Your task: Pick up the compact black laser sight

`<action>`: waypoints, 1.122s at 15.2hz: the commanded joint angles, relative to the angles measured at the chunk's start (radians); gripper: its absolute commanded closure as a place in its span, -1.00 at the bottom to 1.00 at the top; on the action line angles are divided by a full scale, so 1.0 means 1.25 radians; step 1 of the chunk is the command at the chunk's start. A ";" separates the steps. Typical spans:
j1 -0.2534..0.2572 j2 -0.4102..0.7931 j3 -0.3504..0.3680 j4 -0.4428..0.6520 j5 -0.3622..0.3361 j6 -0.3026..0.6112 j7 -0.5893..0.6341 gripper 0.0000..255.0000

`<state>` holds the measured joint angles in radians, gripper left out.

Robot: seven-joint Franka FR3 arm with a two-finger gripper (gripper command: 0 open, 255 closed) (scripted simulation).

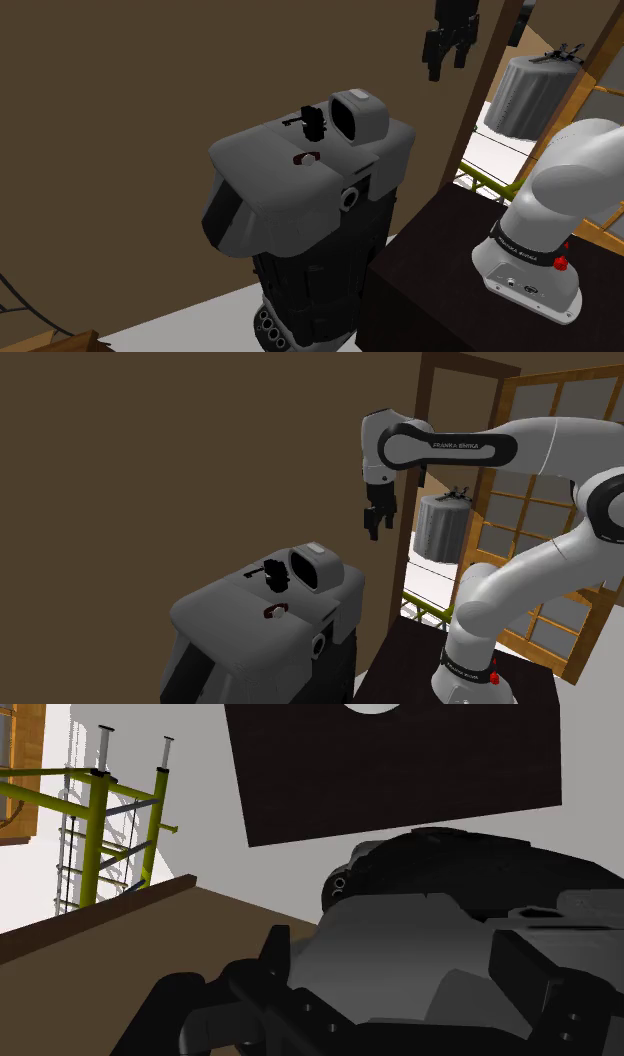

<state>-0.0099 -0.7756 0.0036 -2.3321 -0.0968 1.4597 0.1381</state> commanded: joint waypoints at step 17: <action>0.033 0.479 0.077 0.274 0.101 0.159 0.142 -1.00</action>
<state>0.0304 -0.2174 0.0968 -2.0194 0.0252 1.6504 0.3089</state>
